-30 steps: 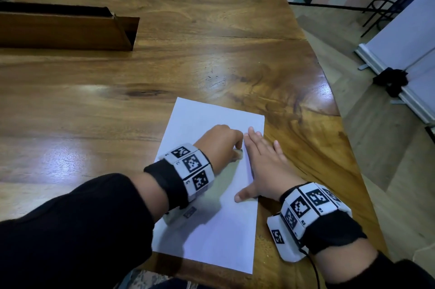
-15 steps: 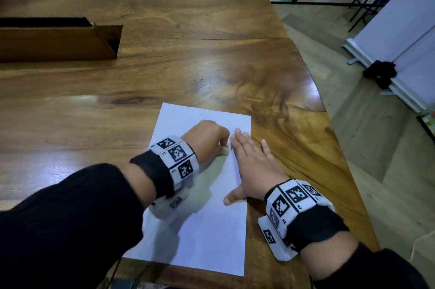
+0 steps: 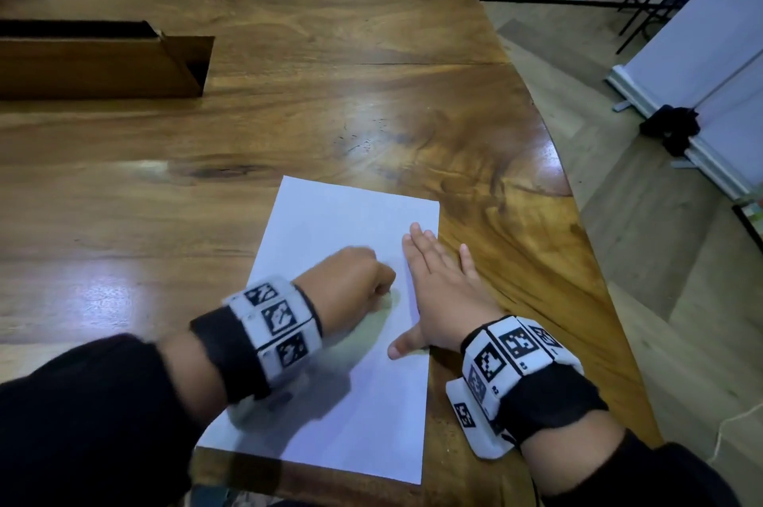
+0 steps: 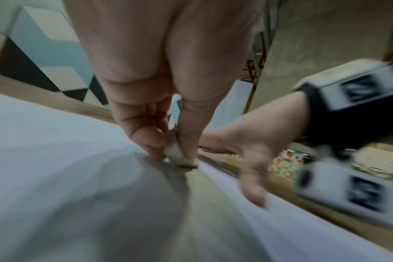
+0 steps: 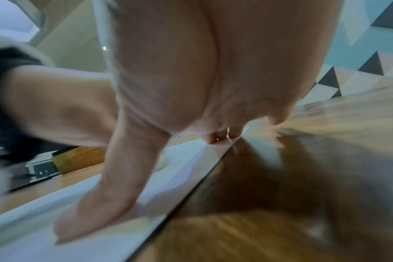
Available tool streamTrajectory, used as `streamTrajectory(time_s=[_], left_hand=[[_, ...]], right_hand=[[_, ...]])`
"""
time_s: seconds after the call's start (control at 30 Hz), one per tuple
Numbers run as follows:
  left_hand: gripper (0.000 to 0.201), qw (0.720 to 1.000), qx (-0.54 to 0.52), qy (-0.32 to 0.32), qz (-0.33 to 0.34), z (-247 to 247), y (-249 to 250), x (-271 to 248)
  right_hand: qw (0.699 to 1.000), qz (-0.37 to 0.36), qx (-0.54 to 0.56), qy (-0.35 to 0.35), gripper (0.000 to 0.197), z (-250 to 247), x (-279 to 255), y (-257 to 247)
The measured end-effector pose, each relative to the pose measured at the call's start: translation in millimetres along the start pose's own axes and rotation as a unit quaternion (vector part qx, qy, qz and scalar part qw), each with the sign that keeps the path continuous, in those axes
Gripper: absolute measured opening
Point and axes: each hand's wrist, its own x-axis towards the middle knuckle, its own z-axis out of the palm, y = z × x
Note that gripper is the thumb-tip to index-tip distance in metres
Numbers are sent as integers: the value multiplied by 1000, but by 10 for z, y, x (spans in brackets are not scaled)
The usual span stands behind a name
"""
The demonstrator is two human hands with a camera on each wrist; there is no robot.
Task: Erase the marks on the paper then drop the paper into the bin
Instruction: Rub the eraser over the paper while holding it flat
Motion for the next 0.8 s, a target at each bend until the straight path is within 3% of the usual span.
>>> streamTrajectory(time_s=[0.1, 0.17, 0.3, 0.37, 0.53, 0.6, 0.73, 0.8], left_hand=[[9, 993, -27, -107, 38, 128, -6, -328], [9, 991, -30, -128, 35, 69, -34, -272], [10, 1000, -7, 13, -15, -58, -35, 120], [14, 999, -15, 31, -7, -18, -36, 33], [17, 987, -3, -153, 56, 116, -31, -436], [11, 992, 7, -115, 53, 39, -26, -288], [8, 999, 5, 31, 10, -70, -124, -8], [10, 999, 35, 7, 40, -16, -106, -119]], right_hand=[[1000, 2, -1, -5, 141, 7, 4, -2], [1000, 3, -3, -7, 141, 11, 10, -1], [1000, 4, -5, -11, 142, 9, 16, 2], [1000, 5, -8, -12, 142, 5, 10, -1], [1000, 7, -10, -15, 141, 4, 15, -9], [1000, 10, -11, -16, 142, 4, 20, -16], [999, 17, -23, -21, 141, -9, 20, -34], [999, 19, -23, -28, 141, -21, 13, -40]])
